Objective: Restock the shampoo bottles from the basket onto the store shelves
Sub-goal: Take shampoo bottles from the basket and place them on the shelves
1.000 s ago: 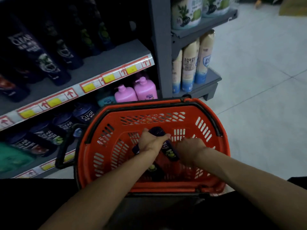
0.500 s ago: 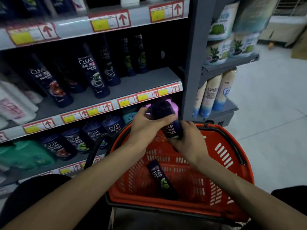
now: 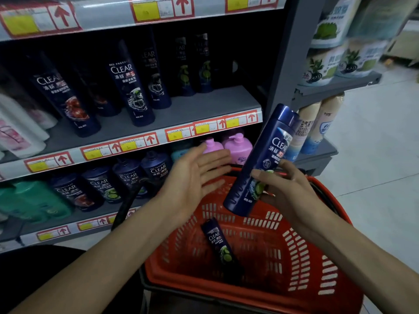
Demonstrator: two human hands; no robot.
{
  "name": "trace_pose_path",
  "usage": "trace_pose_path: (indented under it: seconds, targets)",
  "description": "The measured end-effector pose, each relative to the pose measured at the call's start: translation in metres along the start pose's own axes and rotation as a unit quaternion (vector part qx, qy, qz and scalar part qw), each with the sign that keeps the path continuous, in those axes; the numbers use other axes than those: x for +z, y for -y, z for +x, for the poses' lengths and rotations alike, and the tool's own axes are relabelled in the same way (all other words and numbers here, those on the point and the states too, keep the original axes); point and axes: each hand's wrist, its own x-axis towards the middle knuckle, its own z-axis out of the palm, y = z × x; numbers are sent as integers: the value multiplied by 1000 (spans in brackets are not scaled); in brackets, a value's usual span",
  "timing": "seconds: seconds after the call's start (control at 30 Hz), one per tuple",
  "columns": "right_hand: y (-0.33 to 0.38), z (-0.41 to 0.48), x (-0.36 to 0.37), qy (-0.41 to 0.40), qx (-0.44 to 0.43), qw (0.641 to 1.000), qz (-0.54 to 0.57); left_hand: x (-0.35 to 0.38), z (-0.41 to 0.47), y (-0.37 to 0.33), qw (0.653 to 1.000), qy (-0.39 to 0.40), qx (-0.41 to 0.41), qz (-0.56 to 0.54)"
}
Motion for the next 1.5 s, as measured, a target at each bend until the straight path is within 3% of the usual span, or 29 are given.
trace_pose_path:
  seconds: [0.13, 0.23, 0.4, 0.43, 0.57, 0.7, 0.8, 0.97, 1.13, 1.23, 1.5]
  targets:
    - [-2, 2, 5, -4, -23, 1000, 5, 13, 1, 28, 974, 4, 85, 211]
    - [-2, 7, 5, -20, -34, 999, 16, 10, -2, 42, 901, 29, 186, 391]
    - [7, 10, 7, -37, -39, 998, 20, 0, -3, 48, 833, 3, 238, 500]
    - [8, 10, 9, -44, -43, 998, 16, -2, -2, 48, 841, 2, 230, 490]
    - [11, 8, 21, -91, -68, 993, 1, 6, 1, 42, 945, 3, 157, 288]
    - [20, 5, 28, -83, -65, 994, 15, 16, 3, 31, 993, 8, 96, 61]
    - [30, 0, 33, -48, -68, 996, 21, 17, -1, 20, 990, 32, 14, -134]
    - [36, -9, 43, -20, -74, 997, -7, 3, -9, 16, 965, 73, -9, -253]
    - [34, -9, 50, -37, -41, 996, -73, -7, -13, 11, 965, 74, 22, -250]
    - [30, -6, 57, -17, -19, 990, -136, -9, -14, 6, 978, 57, 59, -193]
    - [38, 31, 96, -24, -66, 973, -221, -12, -8, -1, 987, -34, 155, -15]
